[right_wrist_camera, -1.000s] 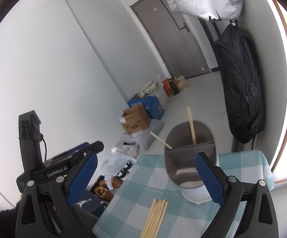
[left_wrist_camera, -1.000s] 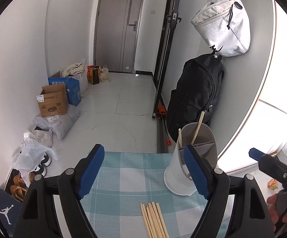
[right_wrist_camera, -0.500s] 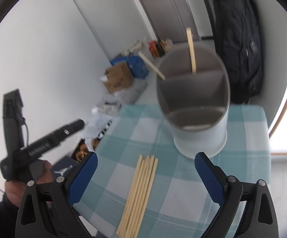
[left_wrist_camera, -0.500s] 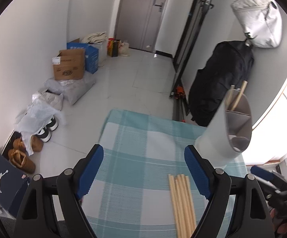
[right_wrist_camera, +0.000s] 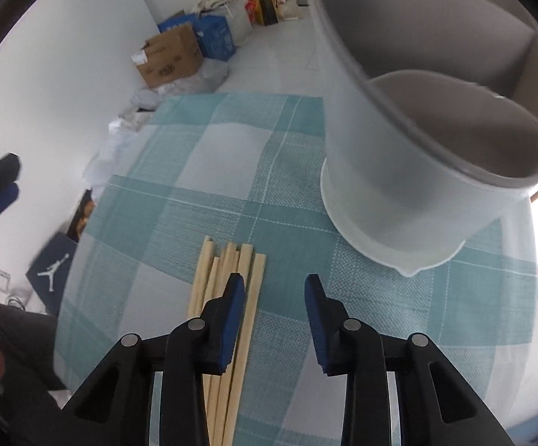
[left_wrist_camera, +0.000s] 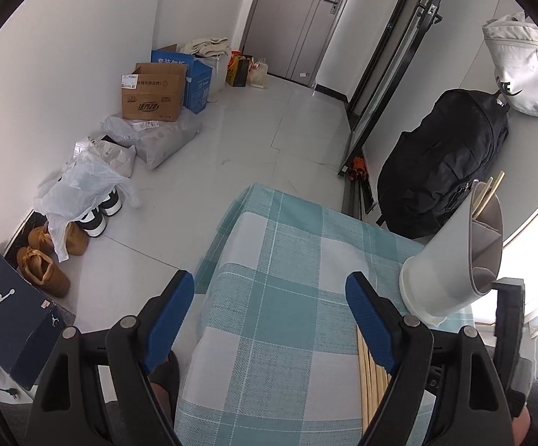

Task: Organize utensils
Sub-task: 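Close the right gripper on a wooden stick, then lift the stick with the right gripper while the left gripper grasps another stick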

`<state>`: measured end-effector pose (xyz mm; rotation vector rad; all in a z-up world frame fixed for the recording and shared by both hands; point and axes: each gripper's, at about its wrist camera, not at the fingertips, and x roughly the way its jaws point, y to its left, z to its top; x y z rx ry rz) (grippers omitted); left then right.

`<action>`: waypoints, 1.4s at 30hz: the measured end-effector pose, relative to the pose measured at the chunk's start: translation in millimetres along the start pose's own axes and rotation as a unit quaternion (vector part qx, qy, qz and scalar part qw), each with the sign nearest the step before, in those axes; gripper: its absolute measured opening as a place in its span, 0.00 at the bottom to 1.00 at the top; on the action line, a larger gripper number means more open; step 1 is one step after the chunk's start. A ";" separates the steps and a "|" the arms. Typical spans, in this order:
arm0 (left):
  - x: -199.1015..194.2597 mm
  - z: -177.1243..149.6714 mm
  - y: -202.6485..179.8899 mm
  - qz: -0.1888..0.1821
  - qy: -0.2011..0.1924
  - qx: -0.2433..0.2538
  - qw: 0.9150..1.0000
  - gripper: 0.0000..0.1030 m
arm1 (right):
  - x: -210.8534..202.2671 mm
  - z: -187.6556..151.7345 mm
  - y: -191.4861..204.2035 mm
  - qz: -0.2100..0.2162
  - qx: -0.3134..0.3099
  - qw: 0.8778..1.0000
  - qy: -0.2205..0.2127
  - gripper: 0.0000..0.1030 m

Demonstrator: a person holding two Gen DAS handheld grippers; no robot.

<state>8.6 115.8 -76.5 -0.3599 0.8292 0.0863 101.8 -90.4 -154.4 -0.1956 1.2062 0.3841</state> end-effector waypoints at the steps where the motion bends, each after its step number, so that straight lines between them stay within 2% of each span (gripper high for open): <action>1: -0.3 0.3 0.1 -0.001 0.000 -0.001 1.000 0.78 | 3.8 1.2 2.7 -0.008 -0.008 1.000 0.004 0.27; 6: 1.6 3.5 7.8 -0.012 0.007 -0.012 1.000 0.78 | 9.4 6.5 7.6 -0.048 -0.027 0.998 0.012 0.24; 10: 4.1 4.2 10.0 -0.015 0.013 -0.016 1.000 0.78 | 8.9 8.5 10.5 -0.064 -0.035 0.997 0.024 0.22; 15: 4.6 5.3 12.0 -0.013 0.017 -0.017 1.000 0.78 | 9.9 12.0 13.0 -0.067 -0.036 0.997 0.032 0.24; 20: 5.9 4.6 17.3 0.000 0.019 -0.016 1.000 0.78 | 11.6 11.7 16.5 -0.069 -0.033 0.997 0.020 0.24; 23: 8.5 2.5 24.3 0.014 0.024 -0.022 0.999 0.78 | 14.0 13.0 18.5 -0.060 -0.025 0.998 0.012 0.14; 24: 10.7 1.6 25.5 0.017 0.028 -0.023 0.999 0.78 | 13.4 12.5 17.7 -0.056 -0.023 0.998 0.011 0.07; 27: 18.1 -4.0 24.2 0.022 0.049 -0.020 0.998 0.78 | 9.9 14.2 13.0 -0.031 -0.007 0.999 0.005 0.05; 29: 22.0 -9.1 17.1 0.022 0.062 -0.009 0.998 0.78 | -0.1 15.4 8.6 -0.016 0.006 1.000 -0.013 0.05; 35: 35.5 -29.4 -14.0 0.016 0.115 0.050 0.992 0.78 | -56.1 9.0 -13.1 0.034 0.048 0.992 -0.110 0.05; 39: 43.3 -44.7 -37.6 0.014 0.150 0.097 0.984 0.78 | -95.7 -4.6 -41.5 0.073 0.099 0.975 -0.182 0.05; 42: 43.5 -51.2 -50.5 0.013 0.160 0.117 0.980 0.78 | -111.5 -13.6 -53.6 0.093 0.121 0.965 -0.212 0.05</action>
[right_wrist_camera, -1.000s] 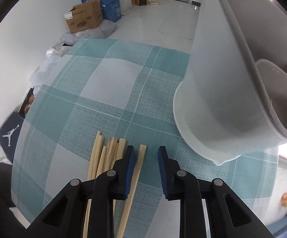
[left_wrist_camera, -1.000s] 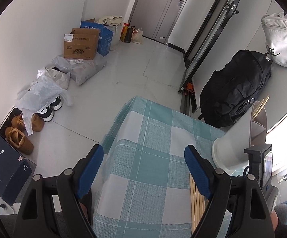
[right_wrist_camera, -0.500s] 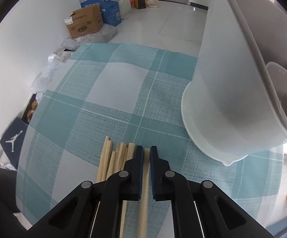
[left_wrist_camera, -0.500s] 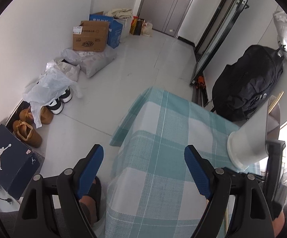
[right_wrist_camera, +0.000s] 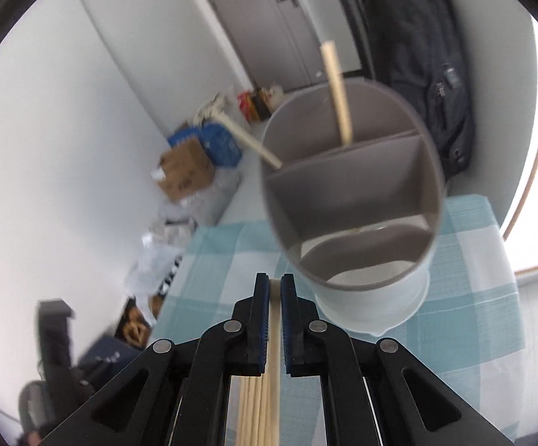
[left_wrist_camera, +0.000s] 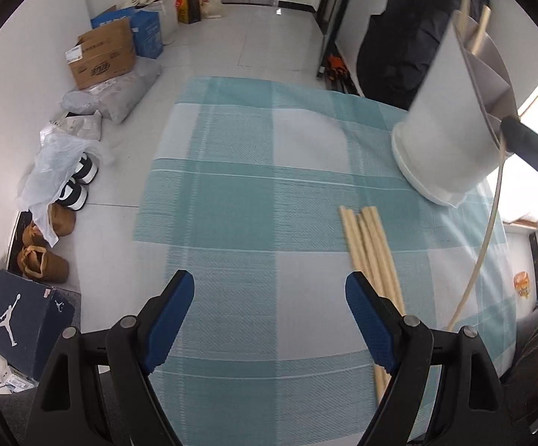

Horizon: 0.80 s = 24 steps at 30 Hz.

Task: Organize utensils
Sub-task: 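Lift the stick with the right gripper while the left gripper grasps another stick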

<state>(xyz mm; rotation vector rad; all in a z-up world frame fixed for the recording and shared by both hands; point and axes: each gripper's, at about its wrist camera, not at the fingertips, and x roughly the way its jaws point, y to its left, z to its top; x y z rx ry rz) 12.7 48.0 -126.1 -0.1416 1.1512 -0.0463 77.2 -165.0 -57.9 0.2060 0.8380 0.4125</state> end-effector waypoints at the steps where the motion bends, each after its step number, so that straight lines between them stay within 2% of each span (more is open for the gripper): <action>1: 0.2 -1.0 -3.3 -0.002 0.004 0.003 1.000 0.78 | -8.6 -0.7 -3.9 -0.001 0.002 1.000 -0.007 0.05; 9: 24.8 -4.0 -20.0 0.024 0.052 0.015 0.998 0.78 | -30.3 1.4 -14.6 0.018 0.017 0.999 -0.028 0.05; 14: 26.0 -3.9 -26.6 0.040 0.048 0.028 0.998 0.78 | -44.5 -0.6 -20.9 0.017 0.013 0.999 -0.039 0.05; 16: 28.2 -2.9 -29.7 0.060 0.049 0.040 0.996 0.79 | -49.7 -0.6 -22.7 0.016 0.008 0.999 -0.046 0.05; 24: 35.4 12.6 -25.9 0.065 0.053 0.030 0.996 0.79 | -65.7 1.3 -32.2 0.024 0.011 0.998 -0.063 0.05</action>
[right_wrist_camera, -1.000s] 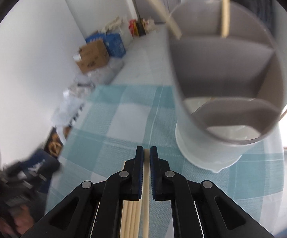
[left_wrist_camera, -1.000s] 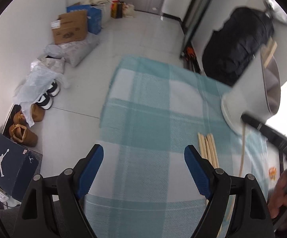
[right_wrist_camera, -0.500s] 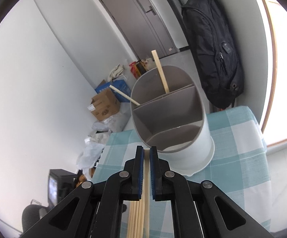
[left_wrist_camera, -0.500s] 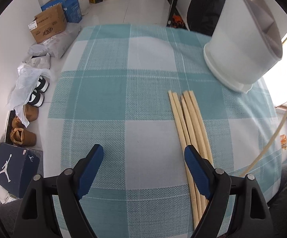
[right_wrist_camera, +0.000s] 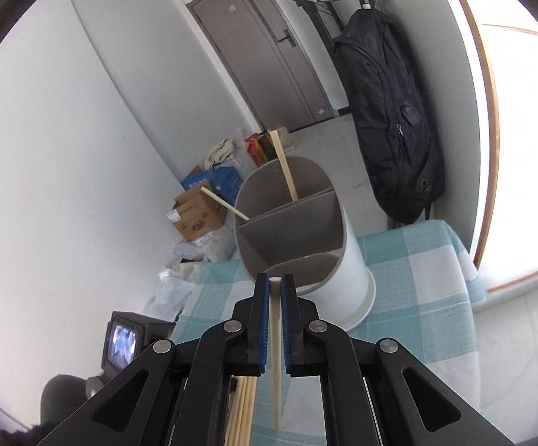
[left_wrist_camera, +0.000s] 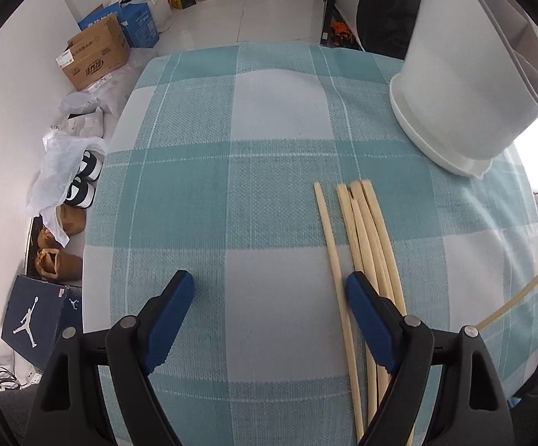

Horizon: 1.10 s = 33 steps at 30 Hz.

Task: Organize utensils
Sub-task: 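Lift the stick with the right gripper while the left gripper grasps another stick, then carry both held sticks up over the white utensil holder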

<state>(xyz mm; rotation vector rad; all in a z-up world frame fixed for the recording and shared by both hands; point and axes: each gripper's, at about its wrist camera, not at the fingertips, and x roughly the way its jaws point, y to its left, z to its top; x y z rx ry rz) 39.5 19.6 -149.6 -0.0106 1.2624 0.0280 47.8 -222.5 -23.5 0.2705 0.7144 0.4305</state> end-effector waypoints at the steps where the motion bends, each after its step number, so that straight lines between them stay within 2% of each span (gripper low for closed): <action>1: 1.8 2.8 -0.5 0.002 -0.001 0.000 1.000 0.78 | -0.6 0.9 -2.7 0.001 0.005 1.000 0.000 0.05; 6: 7.3 16.3 -4.9 0.015 -0.009 0.016 1.000 0.78 | -5.2 4.9 -10.7 0.004 0.018 1.000 0.000 0.05; 8: 8.2 18.8 -5.3 0.013 -0.010 0.020 1.000 0.74 | -8.1 5.8 -11.7 0.004 0.018 1.000 -0.003 0.05; 10: 6.3 18.3 -5.8 -0.005 -0.008 0.020 1.000 0.58 | -10.4 6.5 -13.2 0.006 0.017 1.000 -0.006 0.05; 11: 5.3 18.6 -6.9 -0.006 -0.008 0.022 1.000 0.55 | -11.0 6.6 -13.9 0.007 0.017 1.000 -0.006 0.05; 12: 4.4 19.1 -8.7 -0.009 -0.008 0.029 1.000 0.48 | -12.0 6.5 -13.8 0.007 0.017 1.000 -0.007 0.05; 13: 3.3 18.9 -10.9 -0.012 -0.008 0.037 0.999 0.36 | -12.5 6.5 -14.0 0.007 0.017 1.000 -0.007 0.05; 15: 1.7 18.3 -15.1 -0.015 -0.009 0.045 0.999 0.24 | -13.3 6.3 -13.4 0.008 0.016 1.000 -0.007 0.05; 16: 1.2 17.1 -18.4 -0.020 -0.010 0.053 0.998 0.14 | -14.0 6.2 -12.8 0.009 0.015 1.000 -0.008 0.05; 18: 1.8 16.7 -24.3 -0.026 -0.012 0.068 0.997 0.03 | -14.0 6.3 -11.6 0.009 0.011 1.000 -0.008 0.05; 21: 1.1 18.7 -24.6 -0.030 -0.017 0.068 0.997 0.01 | -14.0 6.3 -9.9 0.010 0.007 1.000 -0.008 0.05; 24: 0.6 22.7 -10.7 -0.052 -0.022 0.035 0.998 0.01 | -12.5 5.7 -9.5 0.009 0.005 1.000 -0.005 0.05; 29: -26.2 22.1 6.1 -0.072 -0.087 -0.010 0.994 0.01 | -12.3 5.6 -9.0 0.004 0.003 1.000 -0.008 0.05; 33: -62.4 14.1 13.1 -0.074 -0.157 -0.035 0.984 0.01 | -11.9 4.5 -4.6 0.001 -0.006 1.000 -0.012 0.05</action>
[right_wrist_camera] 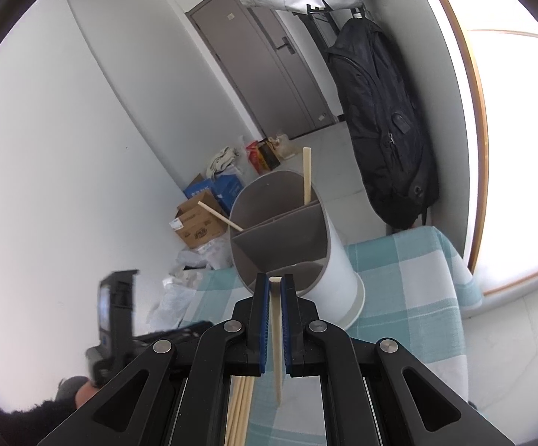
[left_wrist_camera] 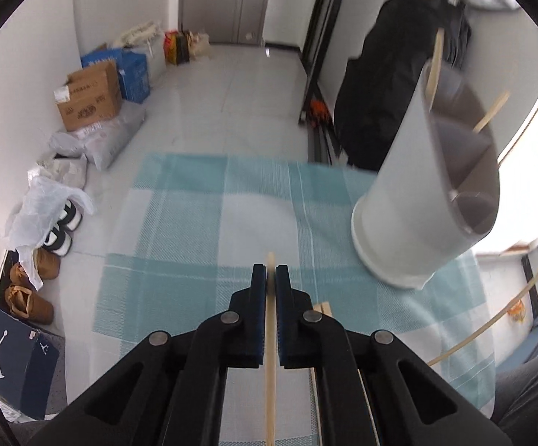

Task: Organize utensils
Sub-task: 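Carry both held sticks up over the white utensil holder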

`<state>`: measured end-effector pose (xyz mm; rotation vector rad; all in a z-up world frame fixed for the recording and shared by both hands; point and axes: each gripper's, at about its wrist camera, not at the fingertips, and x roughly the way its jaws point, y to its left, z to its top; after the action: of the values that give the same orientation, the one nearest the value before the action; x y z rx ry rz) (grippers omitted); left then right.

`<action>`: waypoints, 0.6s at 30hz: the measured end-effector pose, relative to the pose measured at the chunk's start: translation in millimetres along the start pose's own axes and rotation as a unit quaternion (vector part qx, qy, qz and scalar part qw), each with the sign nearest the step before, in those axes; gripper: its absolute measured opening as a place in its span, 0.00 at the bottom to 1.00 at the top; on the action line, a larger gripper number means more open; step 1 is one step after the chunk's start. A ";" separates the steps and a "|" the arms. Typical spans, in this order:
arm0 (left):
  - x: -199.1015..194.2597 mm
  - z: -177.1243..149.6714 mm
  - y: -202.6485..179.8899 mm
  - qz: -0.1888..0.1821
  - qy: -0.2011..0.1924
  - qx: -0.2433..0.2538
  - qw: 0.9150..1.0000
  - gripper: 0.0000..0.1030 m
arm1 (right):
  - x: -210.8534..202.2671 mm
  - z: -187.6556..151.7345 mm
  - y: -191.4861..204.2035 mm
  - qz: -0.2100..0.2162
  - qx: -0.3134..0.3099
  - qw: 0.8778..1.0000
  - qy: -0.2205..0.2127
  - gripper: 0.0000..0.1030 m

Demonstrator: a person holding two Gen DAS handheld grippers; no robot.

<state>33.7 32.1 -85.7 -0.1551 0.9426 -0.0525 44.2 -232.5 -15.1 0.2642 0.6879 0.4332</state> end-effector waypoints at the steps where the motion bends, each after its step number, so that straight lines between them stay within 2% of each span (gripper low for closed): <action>1: -7.6 -1.1 -1.0 0.001 -0.014 -0.001 1.000 0.01 | 0.0 -0.8 2.4 -0.001 -0.004 1.000 -0.001 0.05; 4: -19.5 -1.7 -6.7 -0.003 -0.042 -0.005 0.999 0.01 | -0.9 -3.2 9.1 0.000 -0.013 1.000 -0.003 0.05; 10: -33.4 -3.5 -0.9 -0.023 -0.073 -0.030 0.997 0.01 | -4.1 -9.0 25.4 0.001 -0.039 0.999 -0.008 0.05; 18: -59.5 -8.6 1.8 -0.040 -0.117 -0.029 0.992 0.01 | -6.2 -15.3 38.6 0.002 -0.057 0.998 -0.010 0.05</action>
<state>-8.2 39.6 -43.3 -0.2469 0.7044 -0.0798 18.3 -200.0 -8.6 0.1609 0.6412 0.4712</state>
